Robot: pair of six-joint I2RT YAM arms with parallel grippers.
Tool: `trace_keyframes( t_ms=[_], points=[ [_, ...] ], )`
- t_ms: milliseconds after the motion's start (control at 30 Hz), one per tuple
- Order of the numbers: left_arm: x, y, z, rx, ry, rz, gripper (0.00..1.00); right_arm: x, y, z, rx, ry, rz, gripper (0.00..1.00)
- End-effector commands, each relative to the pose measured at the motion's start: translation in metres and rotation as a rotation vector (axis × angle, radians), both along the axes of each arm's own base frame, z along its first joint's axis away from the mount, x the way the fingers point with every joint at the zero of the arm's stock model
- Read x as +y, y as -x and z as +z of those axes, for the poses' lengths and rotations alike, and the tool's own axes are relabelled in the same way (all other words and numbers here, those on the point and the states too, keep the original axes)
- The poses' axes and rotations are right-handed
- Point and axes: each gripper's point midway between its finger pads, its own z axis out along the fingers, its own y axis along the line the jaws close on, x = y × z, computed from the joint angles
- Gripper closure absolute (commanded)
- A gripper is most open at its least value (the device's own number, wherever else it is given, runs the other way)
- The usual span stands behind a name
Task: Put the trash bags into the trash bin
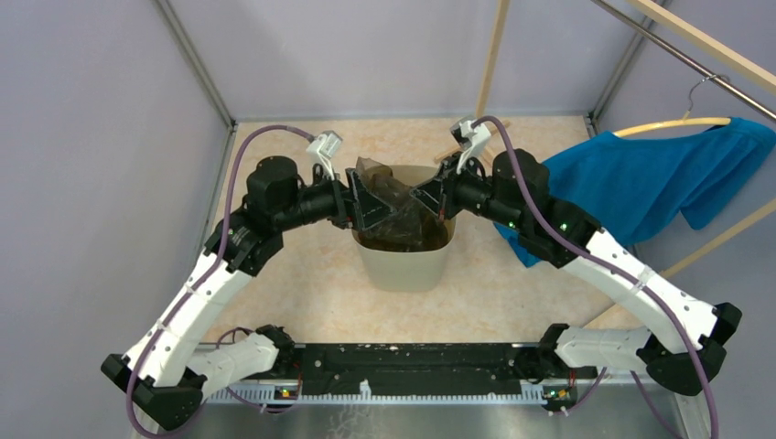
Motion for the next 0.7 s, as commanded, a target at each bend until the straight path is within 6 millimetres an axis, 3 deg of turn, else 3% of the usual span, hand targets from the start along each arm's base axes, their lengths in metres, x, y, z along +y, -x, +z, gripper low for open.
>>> trace_keyframes(
  t_ms=[0, 200, 367, 667],
  points=[
    [0.020, -0.004, 0.015, -0.061, -0.024, 0.111, 0.20, -0.003, -0.002, 0.017, -0.026, -0.063, -0.020, 1.00],
    [0.051, -0.028, 0.002, -0.075, -0.169, 0.307, 0.27, -0.007, 0.004, 0.021, -0.044, -0.076, -0.009, 1.00],
    [0.043, -0.040, -0.006, -0.063, -0.190, 0.296, 0.29, -0.007, 0.005, 0.021, -0.048, -0.077, -0.002, 1.00],
    [0.035, -0.072, -0.025, -0.041, -0.285, 0.326, 0.49, -0.012, 0.007, 0.022, -0.054, -0.077, -0.010, 1.00]
  ],
)
